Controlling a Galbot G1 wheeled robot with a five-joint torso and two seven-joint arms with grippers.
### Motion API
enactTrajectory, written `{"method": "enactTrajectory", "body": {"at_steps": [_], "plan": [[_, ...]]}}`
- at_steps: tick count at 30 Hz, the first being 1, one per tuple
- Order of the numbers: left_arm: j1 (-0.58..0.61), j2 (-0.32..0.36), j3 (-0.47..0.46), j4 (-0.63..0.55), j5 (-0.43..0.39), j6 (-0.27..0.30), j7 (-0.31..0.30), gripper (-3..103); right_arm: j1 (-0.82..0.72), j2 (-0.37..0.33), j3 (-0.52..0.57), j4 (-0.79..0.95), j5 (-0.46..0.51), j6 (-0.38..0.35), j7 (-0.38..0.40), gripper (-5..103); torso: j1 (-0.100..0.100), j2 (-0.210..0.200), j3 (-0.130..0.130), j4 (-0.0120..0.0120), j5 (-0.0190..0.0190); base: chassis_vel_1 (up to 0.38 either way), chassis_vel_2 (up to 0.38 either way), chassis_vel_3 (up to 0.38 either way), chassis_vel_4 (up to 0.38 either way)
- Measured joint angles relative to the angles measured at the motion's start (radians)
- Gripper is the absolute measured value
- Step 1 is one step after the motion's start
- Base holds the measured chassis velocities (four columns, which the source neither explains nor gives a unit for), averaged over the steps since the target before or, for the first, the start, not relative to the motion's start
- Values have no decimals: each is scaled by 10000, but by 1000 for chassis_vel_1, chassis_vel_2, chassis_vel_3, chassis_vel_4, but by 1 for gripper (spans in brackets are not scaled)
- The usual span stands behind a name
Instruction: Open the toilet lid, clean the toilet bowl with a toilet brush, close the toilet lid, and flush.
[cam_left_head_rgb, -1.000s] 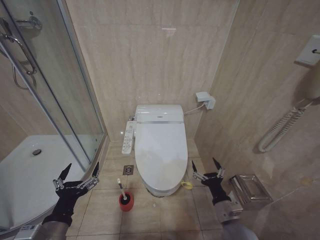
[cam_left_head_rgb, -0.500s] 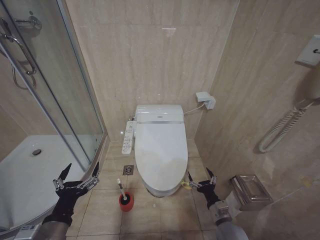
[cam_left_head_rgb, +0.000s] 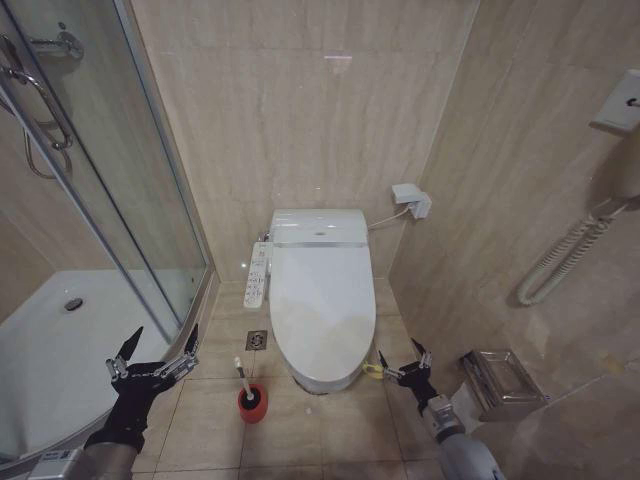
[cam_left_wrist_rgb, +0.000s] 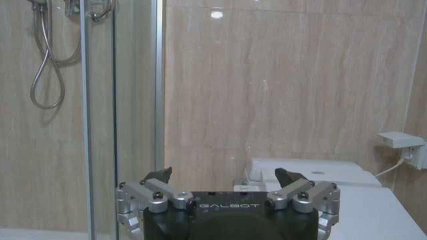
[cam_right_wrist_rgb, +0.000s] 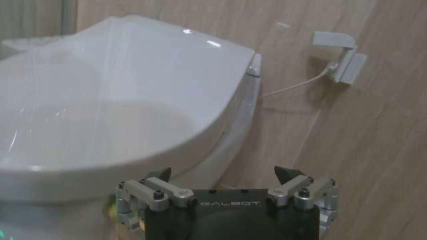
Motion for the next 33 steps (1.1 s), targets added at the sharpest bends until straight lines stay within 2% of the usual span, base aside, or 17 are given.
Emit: {"method": "enactTrajectory", "body": {"at_steps": [5,12,33], "plan": [[0,0,0,0,0,0,0,100,58,-357,-223,-253,17,156,-140,100,0,0,0,0,-2,0,0,0,0],[0,0,0,0,0,0,0,100,118,-402,-626,-684,-83,377,-240,100,0,0,0,0,-1,0,0,0,0],[1,0,0,0,0,0,0,100,1084,214,-959,-2359,-981,802,-134,100,0,0,0,1,-2,0,0,0,0]]}}
